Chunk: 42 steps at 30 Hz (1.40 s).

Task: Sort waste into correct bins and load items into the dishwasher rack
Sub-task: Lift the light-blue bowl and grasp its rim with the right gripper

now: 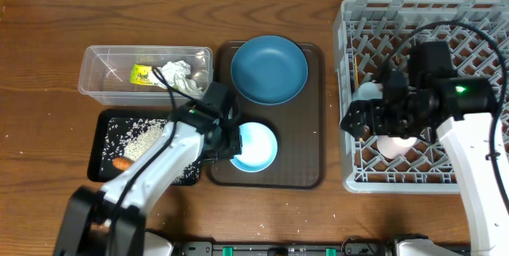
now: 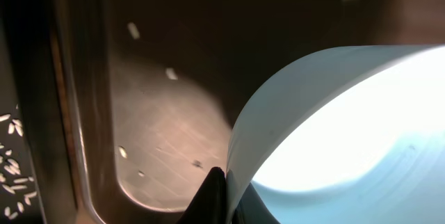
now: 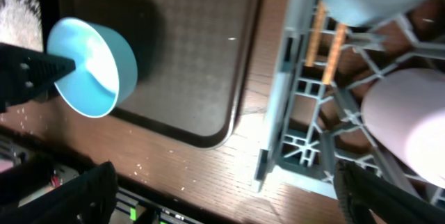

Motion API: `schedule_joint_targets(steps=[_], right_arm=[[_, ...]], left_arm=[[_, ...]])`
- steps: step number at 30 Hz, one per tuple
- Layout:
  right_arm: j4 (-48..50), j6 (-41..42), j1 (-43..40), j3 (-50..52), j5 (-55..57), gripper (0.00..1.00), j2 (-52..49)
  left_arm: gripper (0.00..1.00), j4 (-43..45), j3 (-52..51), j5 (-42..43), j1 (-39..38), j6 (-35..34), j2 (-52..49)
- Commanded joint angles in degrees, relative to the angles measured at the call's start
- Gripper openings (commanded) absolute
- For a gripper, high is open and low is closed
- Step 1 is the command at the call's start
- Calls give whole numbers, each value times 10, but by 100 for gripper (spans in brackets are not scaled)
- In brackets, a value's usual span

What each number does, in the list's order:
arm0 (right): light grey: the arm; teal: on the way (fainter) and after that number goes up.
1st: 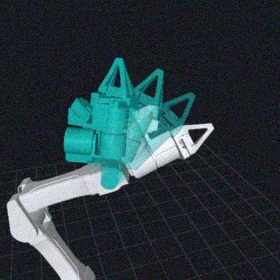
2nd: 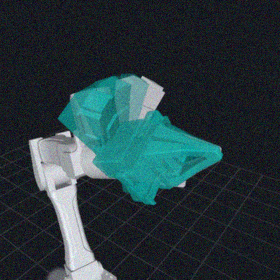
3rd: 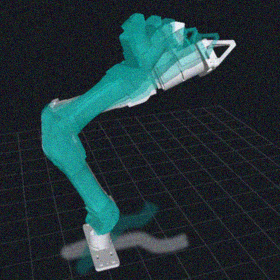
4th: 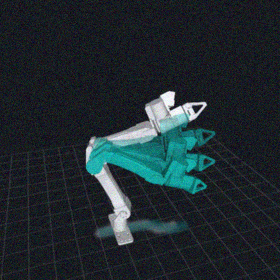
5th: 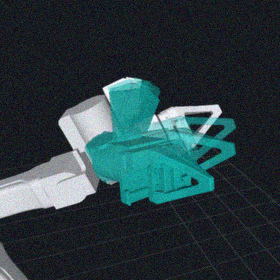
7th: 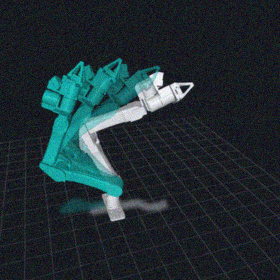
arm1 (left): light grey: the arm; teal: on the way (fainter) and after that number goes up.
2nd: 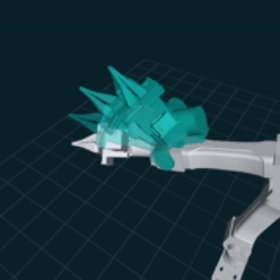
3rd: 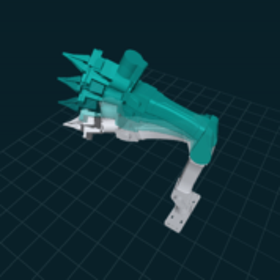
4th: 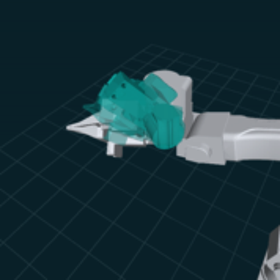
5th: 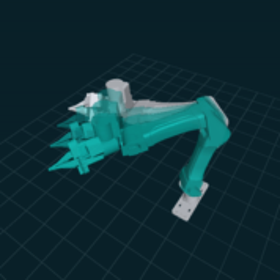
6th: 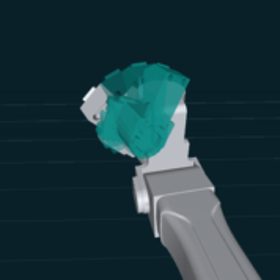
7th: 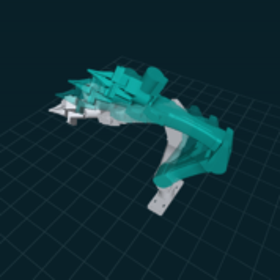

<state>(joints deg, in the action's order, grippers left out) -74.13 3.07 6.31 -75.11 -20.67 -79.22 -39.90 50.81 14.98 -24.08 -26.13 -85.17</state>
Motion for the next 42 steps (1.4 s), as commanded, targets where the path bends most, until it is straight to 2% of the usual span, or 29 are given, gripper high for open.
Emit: schedule_joint_targets(steps=[1,7,11,15,18,24,28,37,42], right_arm=[[1,-10,35,-9,-6,95,5],[31,8,115,-9,-6,84,5],[58,12,171,-9,-5,67,5],[87,24,225,-8,23,56,2],[104,59,259,-1,80,55,-3],[157,85,312,28,91,42,-20],[188,90,334,51,91,41,-37],[199,91,338,56,100,38,-90],[206,98,338,56,101,28,-91]], left_arm=[[6,-5,16,29,-2,-20,52],[6,-22,16,41,-18,-23,109],[7,-28,16,41,-38,-23,116],[6,-26,16,41,-52,-23,116],[6,-27,16,41,-54,-23,116],[6,-27,16,41,-54,-22,116],[6,-27,16,41,-54,-20,116],[6,-27,16,41,-54,-20,116],[6,-27,16,40,-54,-18,116]])
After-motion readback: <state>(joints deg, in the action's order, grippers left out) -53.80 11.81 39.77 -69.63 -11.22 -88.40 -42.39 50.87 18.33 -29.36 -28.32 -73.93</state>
